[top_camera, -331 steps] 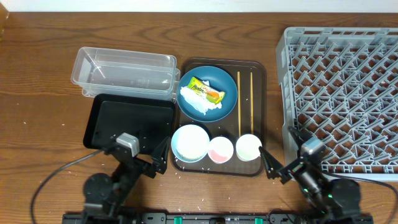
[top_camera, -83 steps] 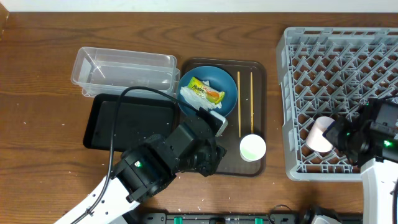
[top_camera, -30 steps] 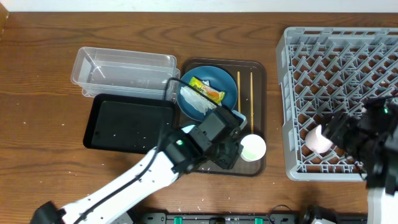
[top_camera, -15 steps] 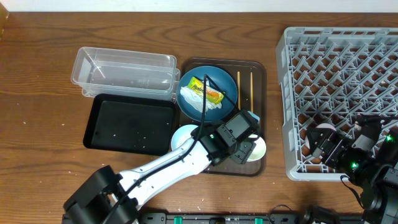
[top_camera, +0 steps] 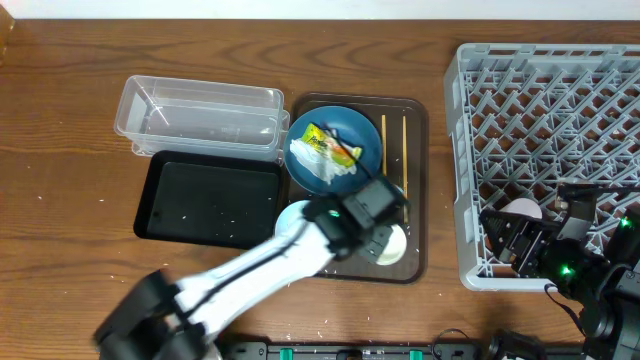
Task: Sort waste into correct bins and load items into the dishwasher rack
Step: 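Lift the white cup and hand it to the right gripper, then place the white cup in the dish rack with the right gripper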
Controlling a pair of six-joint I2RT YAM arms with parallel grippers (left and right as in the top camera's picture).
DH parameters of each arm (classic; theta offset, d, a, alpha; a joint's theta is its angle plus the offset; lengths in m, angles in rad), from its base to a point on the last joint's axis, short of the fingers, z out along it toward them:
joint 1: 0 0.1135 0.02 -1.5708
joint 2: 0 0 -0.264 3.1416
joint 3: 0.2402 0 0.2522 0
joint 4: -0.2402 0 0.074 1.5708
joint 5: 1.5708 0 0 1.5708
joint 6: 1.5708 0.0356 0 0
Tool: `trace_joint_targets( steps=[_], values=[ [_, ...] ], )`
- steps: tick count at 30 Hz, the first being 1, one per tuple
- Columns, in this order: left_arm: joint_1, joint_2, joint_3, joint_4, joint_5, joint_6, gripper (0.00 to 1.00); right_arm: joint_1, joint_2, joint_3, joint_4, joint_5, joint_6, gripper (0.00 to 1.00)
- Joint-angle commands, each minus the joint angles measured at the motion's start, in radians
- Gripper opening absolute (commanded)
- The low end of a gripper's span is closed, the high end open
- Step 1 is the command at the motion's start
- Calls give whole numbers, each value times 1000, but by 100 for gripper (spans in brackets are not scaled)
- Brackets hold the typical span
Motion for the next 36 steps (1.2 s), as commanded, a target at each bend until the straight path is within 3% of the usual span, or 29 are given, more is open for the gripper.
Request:
trace_joint_targets(
  steps=[1,3,4,9,15,22,29,32,34,36],
  values=[
    [109,-149,50,-25,122,-26,6,6,0,0,10,-117,-98,67],
    [231,-227,50,-28,365,-2,6,6,0,0,31,-204,-122,67],
    [249,-236,50,-27,399,1,6,6,0,0,34,-216,-125,67],
    [513,-300,50,-24,904,38,6,46,0,0,109,-348,-131,68],
    [653,-295,49,-8,1256,50,6,238,13,0,243,-340,-68,81],
    [658,-295,49,52,1423,48,6,520,84,0,460,-227,39,88],
    [658,-295,49,56,1445,48,6,689,205,0,659,-212,93,83],
    [658,-295,49,56,1444,48,6,715,240,0,708,-213,120,73],
    [658,-295,49,56,1444,48,6,732,257,0,741,-233,130,55],
    [658,-295,49,56,1444,48,6,748,263,0,766,-254,130,45]
  ],
)
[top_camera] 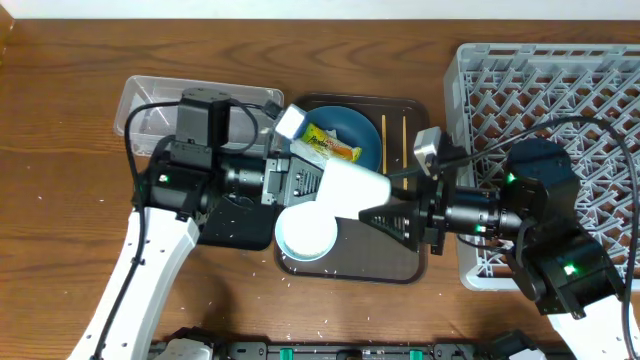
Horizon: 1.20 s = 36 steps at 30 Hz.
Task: Sort waste into correct bins and load items into the dishwasher rack
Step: 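Place the white cup in the dish rack with the right gripper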
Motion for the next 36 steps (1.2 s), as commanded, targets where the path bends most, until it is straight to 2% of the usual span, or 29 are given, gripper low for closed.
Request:
trace_joint_targets(
  steps=[1,2,4,5,7,10,17,20,23,30,36],
  values=[
    [-19,-4,11,1,59,17,7,33,23,1,23,24,30,42],
    [-19,-4,11,3,59,17,13,33,19,1,23,24,27,40],
    [-19,-4,11,4,51,17,41,29,8,1,12,34,18,35],
    [-19,-4,11,3,42,17,46,24,-1,1,2,53,15,32],
    [-19,-4,11,3,2,17,55,8,-20,1,-29,113,15,32],
    [-19,-3,11,1,-84,17,61,-54,-76,2,-139,274,16,32],
    [-19,-4,11,-77,-265,18,66,-318,-196,17,-474,761,76,33],
    [-19,-4,11,-110,-283,18,66,-464,-199,17,-582,1022,156,33],
    [-19,-4,11,-127,-286,18,66,-589,-169,17,-633,1188,223,32],
    [-21,-4,11,-139,-286,21,66,-810,-43,17,-616,1112,222,32],
    [-21,-4,11,-168,-287,54,66,-917,115,17,-624,1091,222,31]
  ],
)
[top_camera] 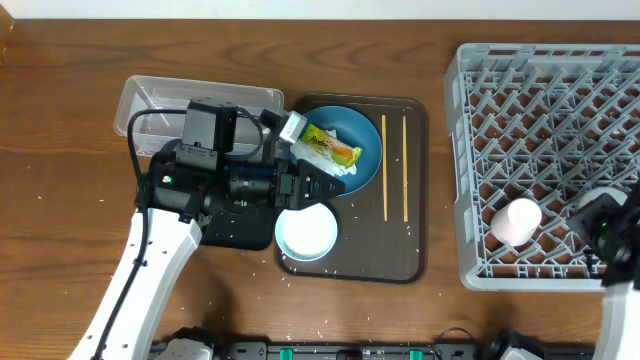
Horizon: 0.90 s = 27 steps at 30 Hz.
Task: Sort waste into correct bins and load items into the dishwasher rack
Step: 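Place the white cup in the dish rack with the right gripper, then grasp the rim of the light-blue rice bowl with the left gripper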
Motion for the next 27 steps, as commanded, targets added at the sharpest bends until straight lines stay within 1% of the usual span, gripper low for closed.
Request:
trace_joint_targets(
  steps=[1,5,7,10,13,15,19,23,27],
  values=[
    [-2,-3,11,-16,-8,43,66,-52,89,14,9,-26,16,31],
    [-2,-3,11,-24,-19,47,66,-68,185,14,53,-88,16,31],
    [-2,-3,11,-26,-19,47,66,-68,224,14,66,-89,17,36],
    [-2,-3,11,-28,-19,47,66,-68,260,14,80,-100,20,52],
    [-2,-3,11,-28,-19,47,66,-81,266,15,82,-149,26,73],
    [-2,-3,11,-29,-19,47,66,-98,261,28,77,-194,27,79],
    [-2,-3,11,-36,-20,47,66,-126,232,97,18,-280,23,81],
    [-5,-3,11,-61,-60,55,66,-119,171,179,-42,-381,-33,79],
    [-27,-5,11,-98,-159,65,66,-87,72,219,-61,-498,-108,76]
  ],
)
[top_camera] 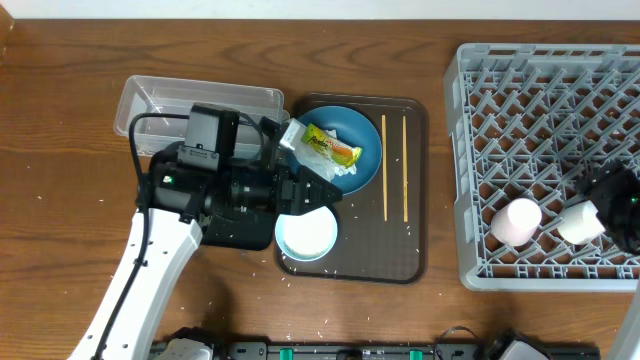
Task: Sort waste into correct bins and load items into the dishwasher rack
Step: 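Grasp the rim of the light-blue rice bowl with the left gripper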
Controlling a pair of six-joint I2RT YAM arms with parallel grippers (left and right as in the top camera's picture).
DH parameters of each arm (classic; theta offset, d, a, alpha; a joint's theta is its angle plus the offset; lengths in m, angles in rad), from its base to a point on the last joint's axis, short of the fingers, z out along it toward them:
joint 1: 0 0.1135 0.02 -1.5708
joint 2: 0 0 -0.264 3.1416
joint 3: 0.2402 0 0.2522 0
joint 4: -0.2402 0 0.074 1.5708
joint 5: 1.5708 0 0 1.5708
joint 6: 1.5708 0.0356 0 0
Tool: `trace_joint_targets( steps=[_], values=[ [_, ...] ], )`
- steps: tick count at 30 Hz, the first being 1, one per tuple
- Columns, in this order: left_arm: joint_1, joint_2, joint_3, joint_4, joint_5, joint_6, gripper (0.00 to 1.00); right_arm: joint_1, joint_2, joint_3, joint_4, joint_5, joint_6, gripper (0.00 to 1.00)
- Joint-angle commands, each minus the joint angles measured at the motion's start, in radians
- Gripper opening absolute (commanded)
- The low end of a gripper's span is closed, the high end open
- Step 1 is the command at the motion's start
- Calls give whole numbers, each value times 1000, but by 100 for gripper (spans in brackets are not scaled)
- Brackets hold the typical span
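My left gripper (328, 192) reaches over the brown tray (415, 262), between the blue plate (368, 128) and the white bowl (306, 234); nothing shows between its fingers, and their spacing is unclear. A yellow-green wrapper (333, 148) and white paper lie on the plate. Two chopsticks (384, 170) lie on the tray's right part. In the grey dishwasher rack (470, 150) a pink cup (514, 220) lies at the front. To its right a white cup (576, 224) sits tilted, with my right gripper (592, 214) at it by the frame's right edge.
A clear plastic bin (160, 95) stands behind my left arm. A black bin (225, 235) beside the tray is mostly covered by that arm. Bare wooden table (60, 200) spreads to the left and along the back. Small white crumbs dot the table's front.
The white cup now shows in the rack to the right of the pink cup, with my right gripper on it. My left gripper has shifted slightly toward the bowl.
At first my left arm reached to a white cup on the tray's front right, with my right gripper at the rack's front. Then both grippers met over the tray with the cup between them. Afterwards the right arm was at the rack, where the cup now sits.
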Motion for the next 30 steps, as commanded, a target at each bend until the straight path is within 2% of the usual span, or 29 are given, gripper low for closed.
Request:
trace_joint_targets(
  steps=[1,5,8,10,13,17,22,25,30],
  values=[
    [-26,-8,11,-18,-103,28,66,37,-104,38,-8,-167,-92,76],
    [-83,-18,11,-66,-290,27,66,113,-212,38,-25,-257,-153,75],
    [-155,-17,10,-141,-546,26,65,181,-272,38,-60,-253,-165,78],
    [-215,-13,-1,-180,-738,-8,65,216,-293,37,-86,-253,-169,79],
    [-306,-4,-47,-168,-901,-88,65,251,-302,37,-125,-253,-201,80],
    [-440,39,-129,-42,-1005,-165,61,265,-293,37,-159,-244,-213,80],
    [-566,167,-159,95,-1112,-172,54,266,-285,37,-166,-242,-220,80],
    [-596,249,-159,129,-1154,-199,51,266,-285,37,-173,-241,-221,80],
    [-600,327,-159,169,-1162,-215,39,266,-285,37,-185,-237,-228,80]
  ],
)
